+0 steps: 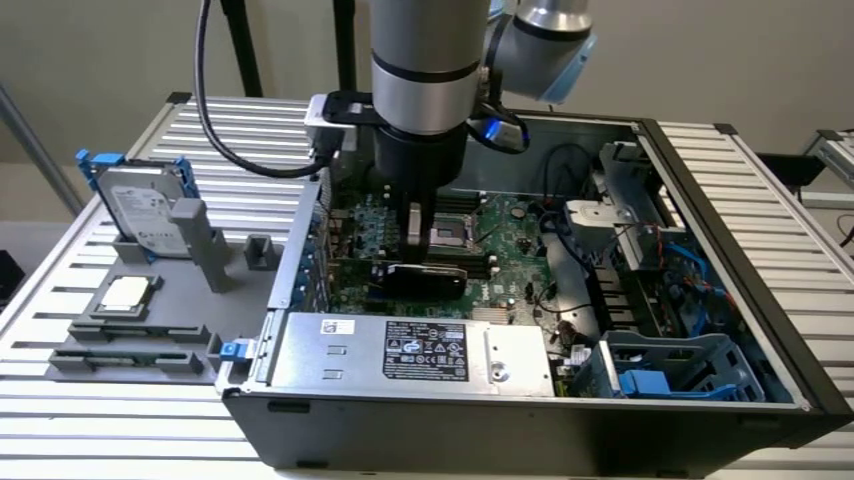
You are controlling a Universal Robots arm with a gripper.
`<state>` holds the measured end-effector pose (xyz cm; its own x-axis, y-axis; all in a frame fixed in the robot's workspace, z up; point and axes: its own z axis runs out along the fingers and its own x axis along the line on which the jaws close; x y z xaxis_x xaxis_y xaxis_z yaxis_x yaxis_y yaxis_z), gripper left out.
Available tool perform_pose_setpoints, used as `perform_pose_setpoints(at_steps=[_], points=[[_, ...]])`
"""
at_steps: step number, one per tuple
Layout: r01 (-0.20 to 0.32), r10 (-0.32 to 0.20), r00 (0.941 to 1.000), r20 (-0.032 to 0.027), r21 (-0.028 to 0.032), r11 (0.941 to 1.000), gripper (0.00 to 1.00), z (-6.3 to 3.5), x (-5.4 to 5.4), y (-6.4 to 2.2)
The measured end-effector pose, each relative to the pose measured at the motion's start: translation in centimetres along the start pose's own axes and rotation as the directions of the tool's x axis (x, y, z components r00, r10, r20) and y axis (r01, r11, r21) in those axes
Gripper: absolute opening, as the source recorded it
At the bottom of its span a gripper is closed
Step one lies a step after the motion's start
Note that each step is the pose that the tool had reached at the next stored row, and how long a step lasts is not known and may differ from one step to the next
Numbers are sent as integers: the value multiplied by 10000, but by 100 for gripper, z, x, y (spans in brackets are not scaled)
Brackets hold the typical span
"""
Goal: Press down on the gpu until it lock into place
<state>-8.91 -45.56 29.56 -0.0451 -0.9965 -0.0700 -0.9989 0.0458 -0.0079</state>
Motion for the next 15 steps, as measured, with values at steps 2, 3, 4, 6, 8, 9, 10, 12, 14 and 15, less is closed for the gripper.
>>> perform_pose_setpoints(at_steps=[2, 3, 4, 6, 8, 9, 10, 12, 14, 15], points=[[0, 0, 10000, 1, 0, 10000, 33, -88, -6, -1], [0, 0, 10000, 0, -1, 10000, 33, -135, -9, -1], [0, 0, 10000, 2, 0, 10000, 31, -179, -12, -1], [0, 0, 10000, 0, 0, 10000, 18, -257, -18, -2], [1, -1, 10000, 6, 0, 10000, 13, -267, -19, -2], [1, -1, 10000, 9, 1, 10000, 11, -267, -19, -2], [1, -1, 10000, 8, 0, 10000, 11, -268, -19, -2], [0, 0, 10000, 7, -1, 10000, 11, -269, -19, -2], [0, 0, 10000, 7, -1, 10000, 11, -268, -19, -2], [0, 0, 10000, 7, -1, 10000, 11, -268, -19, -2]])
